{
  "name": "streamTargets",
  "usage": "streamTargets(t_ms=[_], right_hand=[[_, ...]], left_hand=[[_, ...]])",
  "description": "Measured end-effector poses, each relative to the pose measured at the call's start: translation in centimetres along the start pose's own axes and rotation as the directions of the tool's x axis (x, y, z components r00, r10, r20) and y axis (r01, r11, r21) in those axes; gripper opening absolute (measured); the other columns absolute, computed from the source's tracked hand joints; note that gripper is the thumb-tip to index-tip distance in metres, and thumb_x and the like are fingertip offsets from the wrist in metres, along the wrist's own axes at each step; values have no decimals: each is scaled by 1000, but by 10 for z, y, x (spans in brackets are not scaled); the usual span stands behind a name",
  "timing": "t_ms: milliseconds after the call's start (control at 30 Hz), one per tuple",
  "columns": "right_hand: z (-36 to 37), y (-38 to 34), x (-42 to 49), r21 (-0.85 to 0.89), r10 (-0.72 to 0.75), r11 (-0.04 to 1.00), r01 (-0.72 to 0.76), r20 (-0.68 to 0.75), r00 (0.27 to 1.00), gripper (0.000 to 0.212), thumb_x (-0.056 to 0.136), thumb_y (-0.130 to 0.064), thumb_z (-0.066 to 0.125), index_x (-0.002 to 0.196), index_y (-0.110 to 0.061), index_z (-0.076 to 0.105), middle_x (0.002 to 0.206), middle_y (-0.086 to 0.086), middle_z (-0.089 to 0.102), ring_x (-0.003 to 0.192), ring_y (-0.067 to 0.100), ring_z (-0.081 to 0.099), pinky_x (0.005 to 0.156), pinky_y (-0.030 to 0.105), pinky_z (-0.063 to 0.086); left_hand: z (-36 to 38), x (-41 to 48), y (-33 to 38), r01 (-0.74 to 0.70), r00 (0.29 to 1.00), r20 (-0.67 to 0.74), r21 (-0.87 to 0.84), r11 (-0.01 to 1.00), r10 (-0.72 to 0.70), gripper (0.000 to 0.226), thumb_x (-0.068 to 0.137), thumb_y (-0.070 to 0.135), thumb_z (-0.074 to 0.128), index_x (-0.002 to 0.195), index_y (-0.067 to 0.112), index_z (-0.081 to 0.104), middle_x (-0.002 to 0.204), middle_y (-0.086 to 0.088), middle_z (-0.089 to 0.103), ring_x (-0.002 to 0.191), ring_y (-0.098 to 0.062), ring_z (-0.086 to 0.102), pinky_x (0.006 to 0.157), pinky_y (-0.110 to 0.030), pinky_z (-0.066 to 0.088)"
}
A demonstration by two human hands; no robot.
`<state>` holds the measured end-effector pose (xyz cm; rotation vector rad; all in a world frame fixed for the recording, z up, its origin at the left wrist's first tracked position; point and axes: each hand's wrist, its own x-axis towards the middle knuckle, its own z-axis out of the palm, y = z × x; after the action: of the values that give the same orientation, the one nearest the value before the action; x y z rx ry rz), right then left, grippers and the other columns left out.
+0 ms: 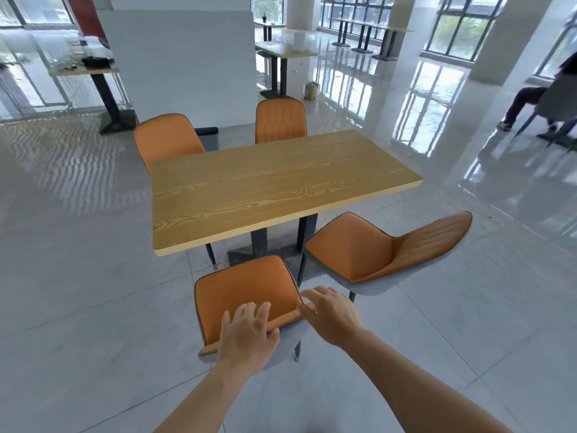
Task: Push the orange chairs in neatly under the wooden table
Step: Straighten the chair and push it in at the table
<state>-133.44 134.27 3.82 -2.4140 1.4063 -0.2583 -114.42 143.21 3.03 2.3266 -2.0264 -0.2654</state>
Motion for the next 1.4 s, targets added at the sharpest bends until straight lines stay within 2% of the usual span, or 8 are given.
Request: streamTargets(t_ms=[133,300,400,633,833,1033,1233,1400], right_hand=[[-23,14,-9,1,19,1000,-19,-49,999,37,101,-48,49,131,-29,58,124,-2,65,114,22,58,92,40,50],[-52,57,-22,-31,45,998,-48,-98,994,38,101,-50,48,133,-31,57,130,-5,62,117,20,57,94,39,50],[-72,92,-32,-34,53,998,-57,-113,992,36,101,-48,49,132,-31,57,126,-5,63,114,20,57,87,33,47],[-121,202,-50,-25,83,996,-87,-104,991,26,100,-45,48,115,-27,60,111,-3,63,108,23,57,89,41,50],[-154,274,-55,-40,74,996,-80,-139,988,29,100,-47,52,124,-34,59,116,-8,65,109,20,60,86,37,53],[-175,327,-41,-19,124,992,-128,-153,980,39,100,-44,54,135,-28,58,133,-4,62,120,22,56,95,37,49],[-187,379,-5,-35,185,981,-191,-138,973,37,99,-45,54,133,-30,58,124,-4,64,117,21,56,94,36,49],[-199,425,25,-48,244,967,-249,-91,965,36,99,-45,54,133,-32,58,125,-6,63,117,21,55,94,37,50]], left_hand=[[-10,6,28,-53,999,11,3,999,53,55,98,55,37,146,30,30,144,2,49,137,-23,42,116,-54,28],[-21,19,74,-111,993,-44,5,994,111,48,98,50,37,141,29,34,135,2,54,130,-21,46,114,-53,32],[-21,33,112,-114,992,-52,-5,993,113,52,98,49,36,145,28,32,141,1,51,136,-22,42,115,-53,29],[-6,66,224,-91,994,-69,-38,995,88,58,95,51,36,149,29,31,148,2,47,140,-22,38,115,-51,28],[-1,91,295,-109,993,-58,-58,992,106,58,98,52,37,150,29,28,150,1,44,143,-22,33,118,-55,25],[-1,128,349,-168,986,-31,-79,983,166,59,100,52,36,152,27,25,150,0,42,142,-22,34,119,-53,23],[8,195,393,-228,974,-5,-111,967,228,57,101,52,33,151,27,24,151,-1,42,142,-24,34,118,-54,23],[16,252,429,-259,965,4,-113,959,261,56,99,55,30,148,27,27,144,-1,49,133,-23,43,111,-49,34]])
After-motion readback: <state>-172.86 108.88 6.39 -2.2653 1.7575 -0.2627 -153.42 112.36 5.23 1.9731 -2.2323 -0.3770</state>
